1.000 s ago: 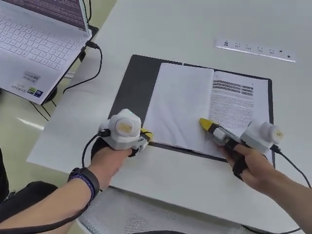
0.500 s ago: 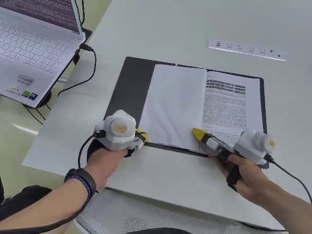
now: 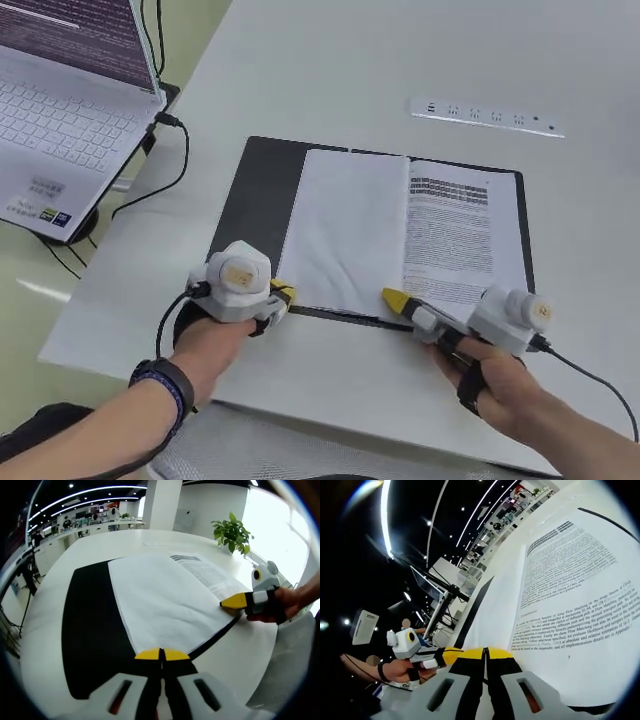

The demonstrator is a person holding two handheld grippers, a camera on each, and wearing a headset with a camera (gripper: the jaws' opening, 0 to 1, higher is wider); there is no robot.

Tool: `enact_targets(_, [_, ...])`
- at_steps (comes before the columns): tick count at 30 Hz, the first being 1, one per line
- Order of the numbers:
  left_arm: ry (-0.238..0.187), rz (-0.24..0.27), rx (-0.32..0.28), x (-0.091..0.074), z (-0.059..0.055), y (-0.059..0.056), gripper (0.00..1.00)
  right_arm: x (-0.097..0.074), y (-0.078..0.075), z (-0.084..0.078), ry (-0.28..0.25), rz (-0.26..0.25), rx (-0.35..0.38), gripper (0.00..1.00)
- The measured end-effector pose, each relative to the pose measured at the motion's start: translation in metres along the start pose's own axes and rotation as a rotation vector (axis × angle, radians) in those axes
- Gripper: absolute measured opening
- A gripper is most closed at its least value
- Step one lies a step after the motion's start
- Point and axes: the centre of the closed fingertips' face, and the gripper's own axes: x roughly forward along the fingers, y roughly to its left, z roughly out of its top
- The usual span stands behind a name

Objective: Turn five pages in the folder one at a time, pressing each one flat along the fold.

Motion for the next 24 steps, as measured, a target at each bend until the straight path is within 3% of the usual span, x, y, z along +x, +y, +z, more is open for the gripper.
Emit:
enact_targets(8, [-0.003, 0.008, -0.013, 0.0, 0.0, 0.0, 0.0, -0.002, 0.001, -0.004, 0.009, -0.018, 0.008, 0.0])
enact_targets(16, [0.042, -0.009, -0.035, 0.0, 0.001, 0.0, 0.0, -0.004, 0.004, -0.004, 0.041, -0.038, 0.003, 0.02])
enact_targets(18, [0.047, -0.011, -0.036, -0.001, 0.003, -0.002, 0.0, -0.006, 0.006, -0.002, 0.04, -0.044, -0.023, 0.05])
enact_targets(24, [0.008, -0.037, -0.016, -0.01, 0.02, -0.015, 0.05, -0.021, 0.007, 0.006, 0.07, -0.07, -0.129, 0.15])
